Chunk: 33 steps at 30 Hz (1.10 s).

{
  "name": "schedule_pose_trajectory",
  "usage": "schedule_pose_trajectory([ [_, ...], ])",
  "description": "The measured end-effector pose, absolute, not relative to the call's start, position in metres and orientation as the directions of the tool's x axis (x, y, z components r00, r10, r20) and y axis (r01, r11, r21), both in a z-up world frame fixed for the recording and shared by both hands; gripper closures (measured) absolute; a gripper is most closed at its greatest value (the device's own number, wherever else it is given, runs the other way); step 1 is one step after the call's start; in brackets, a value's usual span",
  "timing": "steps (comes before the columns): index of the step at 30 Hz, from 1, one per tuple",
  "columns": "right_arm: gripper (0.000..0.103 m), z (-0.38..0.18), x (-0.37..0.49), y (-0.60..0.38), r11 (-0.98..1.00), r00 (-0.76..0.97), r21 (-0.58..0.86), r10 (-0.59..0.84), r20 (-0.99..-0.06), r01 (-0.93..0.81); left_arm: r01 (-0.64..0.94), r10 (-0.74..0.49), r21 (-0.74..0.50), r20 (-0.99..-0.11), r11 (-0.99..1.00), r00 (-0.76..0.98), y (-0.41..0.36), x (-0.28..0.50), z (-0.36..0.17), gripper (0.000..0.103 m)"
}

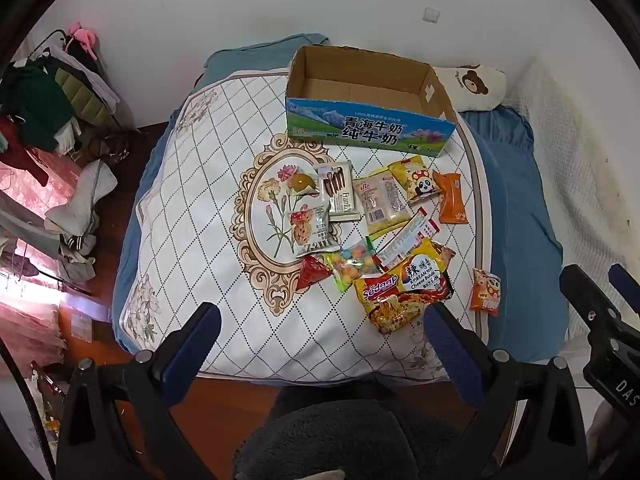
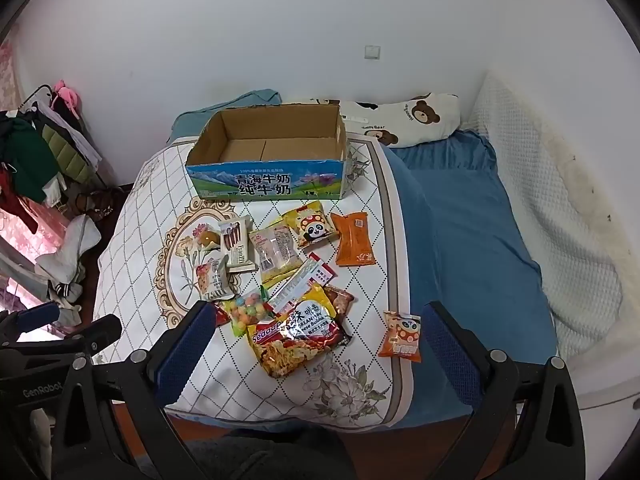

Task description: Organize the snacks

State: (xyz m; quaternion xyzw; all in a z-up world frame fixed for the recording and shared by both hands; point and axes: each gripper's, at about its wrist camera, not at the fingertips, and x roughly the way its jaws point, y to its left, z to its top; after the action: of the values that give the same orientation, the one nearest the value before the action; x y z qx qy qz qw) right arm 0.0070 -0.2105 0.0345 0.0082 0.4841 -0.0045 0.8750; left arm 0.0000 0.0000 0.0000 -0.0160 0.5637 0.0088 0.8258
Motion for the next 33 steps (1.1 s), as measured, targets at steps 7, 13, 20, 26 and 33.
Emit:
schedule_pose_trajectory([
  [7, 0.0, 0.037, 0.008, -0.209, 1.0, 0.531, -0.005, -0.012, -0.847, 0.015, -0.031, -0.006, -0.018, -0.93, 0.999, 0.367, 0.0, 0.0, 0.0, 0.0],
  [13, 0.0, 0.041, 0.006, -0.205, 1.0, 0.534, -0.018, -0.021, -0.845, 0.011, -0.033, -0.004, -0.017, -0.928, 0.999, 0.372, 0.0, 0.001, 0.0, 0.0],
  [20, 0.0, 0.043, 0.007, -0.203, 0.999, 0.543, -0.033, -0.031, -0.839, 0.005, -0.032, -0.008, -0.021, -0.927, 0.999, 0.375, 0.005, 0.007, 0.011, 0.0],
  [26, 0.0, 0.044, 0.007, -0.202, 0.999, 0.542, -0.033, -0.029, -0.84, 0.003, -0.032, -0.008, -0.022, -0.926, 0.999, 0.378, 0.004, 0.007, 0.009, 0.0],
  [33, 0.0, 0.043, 0.007, -0.202, 1.0, 0.54, -0.03, -0.026, -0.841, 0.002, -0.033, -0.008, -0.022, -0.925, 0.999, 0.38, 0.005, 0.007, 0.009, 0.0],
])
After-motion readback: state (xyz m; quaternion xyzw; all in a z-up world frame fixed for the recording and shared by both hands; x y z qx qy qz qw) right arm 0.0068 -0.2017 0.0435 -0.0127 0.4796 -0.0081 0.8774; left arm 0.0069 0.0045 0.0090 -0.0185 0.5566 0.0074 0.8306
